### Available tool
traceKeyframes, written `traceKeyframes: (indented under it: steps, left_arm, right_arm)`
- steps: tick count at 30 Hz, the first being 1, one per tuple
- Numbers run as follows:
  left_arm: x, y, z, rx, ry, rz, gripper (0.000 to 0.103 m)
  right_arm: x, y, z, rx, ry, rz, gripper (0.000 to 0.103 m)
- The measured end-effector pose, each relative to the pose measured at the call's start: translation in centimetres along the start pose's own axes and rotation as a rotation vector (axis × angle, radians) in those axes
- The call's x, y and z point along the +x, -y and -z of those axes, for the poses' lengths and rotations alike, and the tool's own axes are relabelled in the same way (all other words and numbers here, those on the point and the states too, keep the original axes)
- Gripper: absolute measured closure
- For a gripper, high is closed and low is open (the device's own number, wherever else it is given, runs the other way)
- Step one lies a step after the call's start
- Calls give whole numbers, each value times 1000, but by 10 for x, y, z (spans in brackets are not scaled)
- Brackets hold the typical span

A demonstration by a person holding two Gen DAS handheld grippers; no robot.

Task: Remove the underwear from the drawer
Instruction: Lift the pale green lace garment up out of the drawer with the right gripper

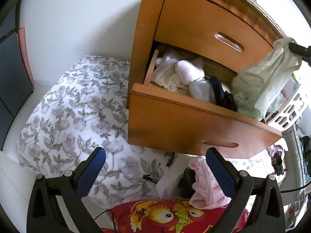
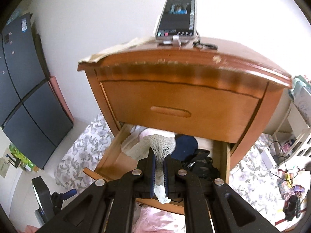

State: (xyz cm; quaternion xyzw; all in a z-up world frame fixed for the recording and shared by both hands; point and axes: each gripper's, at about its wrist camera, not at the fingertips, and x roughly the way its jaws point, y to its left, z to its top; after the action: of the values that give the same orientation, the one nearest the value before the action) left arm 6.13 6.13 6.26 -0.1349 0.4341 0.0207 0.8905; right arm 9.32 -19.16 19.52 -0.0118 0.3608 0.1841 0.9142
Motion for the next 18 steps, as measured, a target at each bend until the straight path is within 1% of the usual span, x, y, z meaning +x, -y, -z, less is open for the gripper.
traceKeyframes:
  steps: [7,18]
  left_arm:
    - [-12,8,4,17,13,-3,1]
    - [-34,23,10,53,38,-7,1]
  right_arm:
    - [-40,4,0,2,67,3,96]
    - [-91,5,13,-15,131,-6,96]
